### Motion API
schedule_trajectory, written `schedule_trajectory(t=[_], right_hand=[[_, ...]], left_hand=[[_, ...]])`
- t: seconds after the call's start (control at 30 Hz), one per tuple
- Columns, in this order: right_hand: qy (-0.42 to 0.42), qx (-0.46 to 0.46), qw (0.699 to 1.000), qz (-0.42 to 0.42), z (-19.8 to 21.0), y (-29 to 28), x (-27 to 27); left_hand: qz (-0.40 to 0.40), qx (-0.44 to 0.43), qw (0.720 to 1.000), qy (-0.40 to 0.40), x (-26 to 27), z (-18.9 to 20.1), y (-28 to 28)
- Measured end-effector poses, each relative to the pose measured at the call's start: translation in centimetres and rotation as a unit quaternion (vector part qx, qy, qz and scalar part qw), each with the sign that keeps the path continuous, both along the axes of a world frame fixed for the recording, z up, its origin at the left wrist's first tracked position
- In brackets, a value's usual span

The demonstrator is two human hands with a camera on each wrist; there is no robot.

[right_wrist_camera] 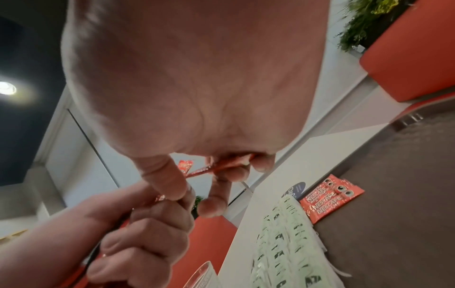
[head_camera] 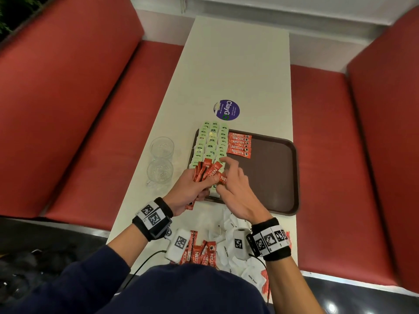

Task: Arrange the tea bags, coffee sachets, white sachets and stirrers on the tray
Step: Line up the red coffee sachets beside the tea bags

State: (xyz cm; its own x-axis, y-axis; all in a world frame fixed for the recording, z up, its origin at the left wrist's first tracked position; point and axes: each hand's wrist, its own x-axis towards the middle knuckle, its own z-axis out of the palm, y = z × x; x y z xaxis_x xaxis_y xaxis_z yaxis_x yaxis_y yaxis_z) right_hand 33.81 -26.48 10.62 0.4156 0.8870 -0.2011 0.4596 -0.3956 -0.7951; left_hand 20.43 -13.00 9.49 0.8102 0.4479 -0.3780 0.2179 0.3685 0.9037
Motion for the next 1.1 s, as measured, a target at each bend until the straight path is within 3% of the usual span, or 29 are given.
schedule_trajectory(t=[0.1,0.2,0.37,0.47,0.6,0.73,0.93,1.1], right_hand=[[0.031,0.002,1.0,0.003,0.4,0.1,0.3],[0.099,0.046,0.991,-0.079,0.3,-0.2,1.6],[0.219,0.152,0.942,-0.205,0.9,-1.0,3.0],[0.211,0.191,0.93,-0.232,1.6,-0.7,2.7],[0.134,0.168,0.954,-0.211,2.0,-0.3,2.8],[0.046,0.134,0.974,-0.174,2.2,-0.4,3.4],[0.099,0.129,0.974,-0.159,1.4,0.2,2.6],[0.227,0.154,0.932,-0.237,0.3,-0.9,2.6]], left_hand=[[0.031,0.013,0.999,0.001,0.0,-0.4,0.1],[0.063,0.003,0.998,-0.01,-0.2,-0.5,0.2],[0.08,-0.001,0.997,0.004,-0.3,-1.2,0.4],[0.07,0.002,0.997,0.038,-0.1,-2.0,0.1],[0.075,0.019,0.995,0.062,0.1,-2.5,0.0],[0.086,0.035,0.995,0.038,0.0,-2.2,0.1],[0.022,0.108,0.993,0.043,0.7,-1.1,0.0],[0.026,0.115,0.99,0.082,0.6,-0.8,1.5]])
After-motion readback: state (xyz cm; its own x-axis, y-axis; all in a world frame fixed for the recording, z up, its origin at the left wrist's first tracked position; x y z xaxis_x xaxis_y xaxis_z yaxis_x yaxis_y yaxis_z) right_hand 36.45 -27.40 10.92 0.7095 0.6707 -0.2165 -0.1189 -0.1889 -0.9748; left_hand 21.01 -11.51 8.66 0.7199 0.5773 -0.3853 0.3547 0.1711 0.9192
